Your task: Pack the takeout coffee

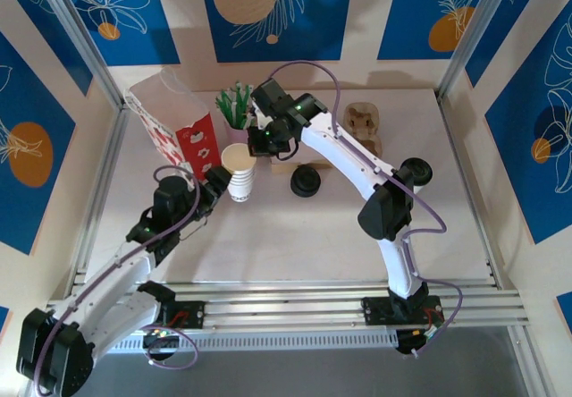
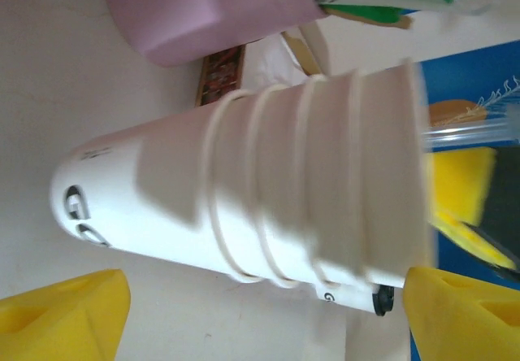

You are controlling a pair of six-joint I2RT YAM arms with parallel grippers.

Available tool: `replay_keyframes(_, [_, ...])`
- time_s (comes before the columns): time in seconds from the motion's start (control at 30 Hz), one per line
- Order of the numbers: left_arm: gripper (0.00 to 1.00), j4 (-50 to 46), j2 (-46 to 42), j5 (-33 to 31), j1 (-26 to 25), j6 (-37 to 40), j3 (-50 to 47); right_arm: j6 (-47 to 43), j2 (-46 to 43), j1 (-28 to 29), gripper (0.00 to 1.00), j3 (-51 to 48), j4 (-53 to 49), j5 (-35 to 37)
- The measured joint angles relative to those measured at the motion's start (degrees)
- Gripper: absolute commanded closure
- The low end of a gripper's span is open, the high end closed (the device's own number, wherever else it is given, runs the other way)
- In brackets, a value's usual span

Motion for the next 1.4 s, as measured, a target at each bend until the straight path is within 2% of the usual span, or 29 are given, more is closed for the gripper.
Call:
replay_keyframes(0.17, [0.13, -5.11, -2.27, -0.72, 0.0, 3.21, 5.18, 0.02, 0.0, -0.15, 1.0, -2.01, 0.72, -0.04])
replay_keyframes(0.23, [0.18, -6.49, -2.25, -1.22, 0.0, 4.07, 5.97, 0.0, 0.0, -0.15, 1.0, -2.01, 1.03, -0.13])
replay_keyframes(0.43, [0.21, -11.76, 3.43, -1.33, 0.0, 6.49, 8.9, -0.7, 0.0, -0.09, 1.0, -1.99, 1.92, -0.35])
replay_keyframes(0.53, [0.2, -14.27, 5.55, -1.4, 0.0, 7.61, 10.78, -1.36, 0.02, 0.13, 1.0, -1.16, 1.29, 0.42])
replay_keyframes(0.63, [0.17, -15.54, 5.57, -1.66, 0.0, 8.26, 11.89, -2.56, 1.38, 0.46, 1.0, 4.9, -2.64, 2.97])
replay_keyframes(0.8, [0.13, -17.0, 5.46, -2.38, 0.0, 9.51, 12.98, -3.26, 0.02, 0.68, 1.0, 5.49, -2.4, 4.09])
replay_keyframes(0.9, [0.12, -18.1, 5.01, -2.99, 0.0, 9.55, 13.03, -3.91, 0.2, 0.87, 1.0, 5.55, -2.89, 4.74])
replay_keyframes(0.97, [0.12, -18.67, 4.13, -3.34, 0.0, 9.75, 13.03, -4.11, 2.45, 1.07, 1.0, 10.05, -6.45, 5.2])
replay_keyframes(1.07, [0.12, -18.97, 3.15, -3.63, 0.0, 9.99, 13.03, -5.33, 2.23, 1.84, 1.0, 8.66, -4.98, 6.82])
replay_keyframes(1.17, [0.12, -19.37, 2.82, -3.76, 0.0, 10.32, 13.03, -5.29, 4.55, 2.38, 1.0, 13.0, -8.24, 7.21])
replay_keyframes(1.4, [0.11, -20.37, 2.82, -4.26, 0.04, 10.99, 13.14, -4.76, 1.73, 0.74, 1.0, 5.33, -5.14, 5.11])
